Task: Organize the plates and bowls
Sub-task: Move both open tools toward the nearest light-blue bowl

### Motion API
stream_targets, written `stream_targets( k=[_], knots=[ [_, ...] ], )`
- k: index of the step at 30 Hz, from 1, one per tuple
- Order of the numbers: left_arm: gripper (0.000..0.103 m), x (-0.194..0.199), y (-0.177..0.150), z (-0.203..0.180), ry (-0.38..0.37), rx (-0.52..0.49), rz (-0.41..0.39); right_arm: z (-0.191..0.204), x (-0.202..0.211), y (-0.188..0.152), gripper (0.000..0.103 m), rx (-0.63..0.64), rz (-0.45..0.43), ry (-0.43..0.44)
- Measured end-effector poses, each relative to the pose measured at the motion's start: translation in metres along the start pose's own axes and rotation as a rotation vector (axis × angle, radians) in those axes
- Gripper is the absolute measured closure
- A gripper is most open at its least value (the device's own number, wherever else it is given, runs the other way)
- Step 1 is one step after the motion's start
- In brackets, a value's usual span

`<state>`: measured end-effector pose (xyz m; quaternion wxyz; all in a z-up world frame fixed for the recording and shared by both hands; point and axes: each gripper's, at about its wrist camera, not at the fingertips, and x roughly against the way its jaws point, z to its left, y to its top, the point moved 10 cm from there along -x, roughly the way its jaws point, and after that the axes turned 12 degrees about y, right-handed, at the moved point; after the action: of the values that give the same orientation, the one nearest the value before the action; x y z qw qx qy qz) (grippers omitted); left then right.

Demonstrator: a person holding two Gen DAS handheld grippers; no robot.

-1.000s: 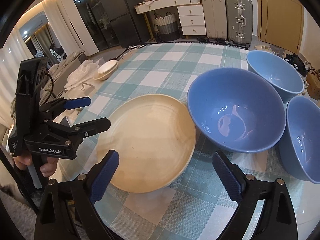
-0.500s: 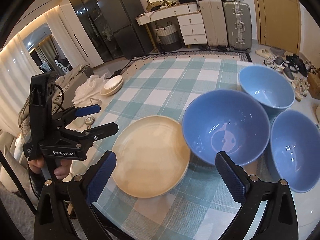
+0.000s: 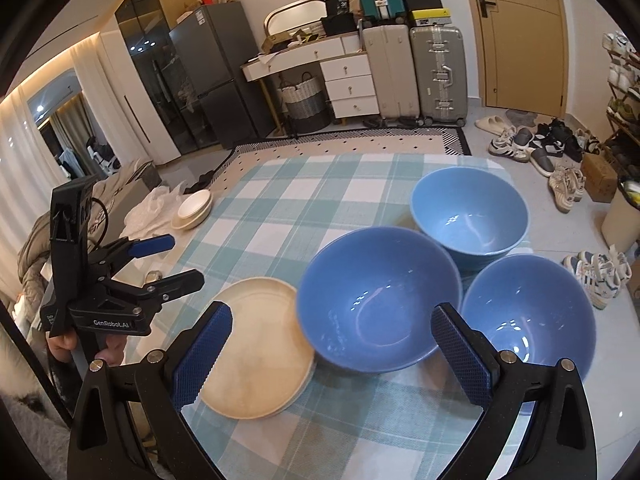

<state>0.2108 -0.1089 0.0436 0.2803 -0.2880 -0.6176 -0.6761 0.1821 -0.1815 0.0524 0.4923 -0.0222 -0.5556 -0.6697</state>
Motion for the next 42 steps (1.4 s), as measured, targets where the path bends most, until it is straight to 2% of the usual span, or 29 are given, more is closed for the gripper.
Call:
stream_targets(
  k=[19,27,42],
  knots=[
    [0.002,-0.031,0.057,-0.038,-0.017,-0.030,0.000,-0.089,0.028,0.034,0.001,-0.082,-0.053,-0.107],
    [0.002,-0.039,0.071,-0.049,-0.020,-0.034,0.002,-0.110,0.028,0.043,0.001,-0.086,-0.054,-0.136],
    [0.002,-0.081,0.097,-0.064,-0.020,-0.039,0.030,-0.154,0.019,0.053,0.001,-0.121,-0.039,-0.164]
  ],
)
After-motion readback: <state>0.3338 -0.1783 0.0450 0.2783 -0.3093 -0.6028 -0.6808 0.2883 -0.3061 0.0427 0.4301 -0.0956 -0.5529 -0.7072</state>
